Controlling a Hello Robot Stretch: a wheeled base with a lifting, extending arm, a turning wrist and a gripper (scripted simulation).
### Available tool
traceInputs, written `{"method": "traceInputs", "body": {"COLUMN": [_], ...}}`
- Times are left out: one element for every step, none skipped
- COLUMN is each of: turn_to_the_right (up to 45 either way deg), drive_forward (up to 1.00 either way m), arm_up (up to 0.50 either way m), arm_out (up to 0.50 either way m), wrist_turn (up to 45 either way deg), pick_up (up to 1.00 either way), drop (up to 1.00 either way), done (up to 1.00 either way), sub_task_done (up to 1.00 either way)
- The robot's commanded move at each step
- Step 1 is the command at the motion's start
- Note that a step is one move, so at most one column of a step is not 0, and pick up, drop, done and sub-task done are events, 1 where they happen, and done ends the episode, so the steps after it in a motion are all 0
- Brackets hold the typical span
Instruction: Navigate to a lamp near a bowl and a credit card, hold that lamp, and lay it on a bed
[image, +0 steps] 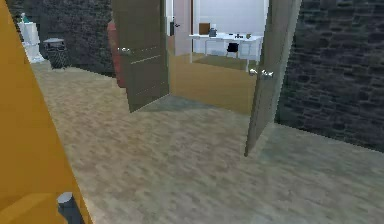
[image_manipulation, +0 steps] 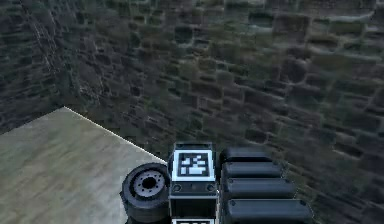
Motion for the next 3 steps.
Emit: {"method": "traceInputs", "body": {"turn_to_the_right": [0.0,-3.0,-3.0], "drive_forward": [1.0,0.0,0.0], "arm_up": [0.0,0.0,0.0], "arm_out": [0.0,0.0,0.0], "wrist_turn": [0.0,0.0,0.0], "pick_up": [0.0,0.0,0.0], "drop": [0.0,0.0,0.0], "done": [0.0,0.0,0.0], "sub_task_done": [0.0,0.0,0.0]}}
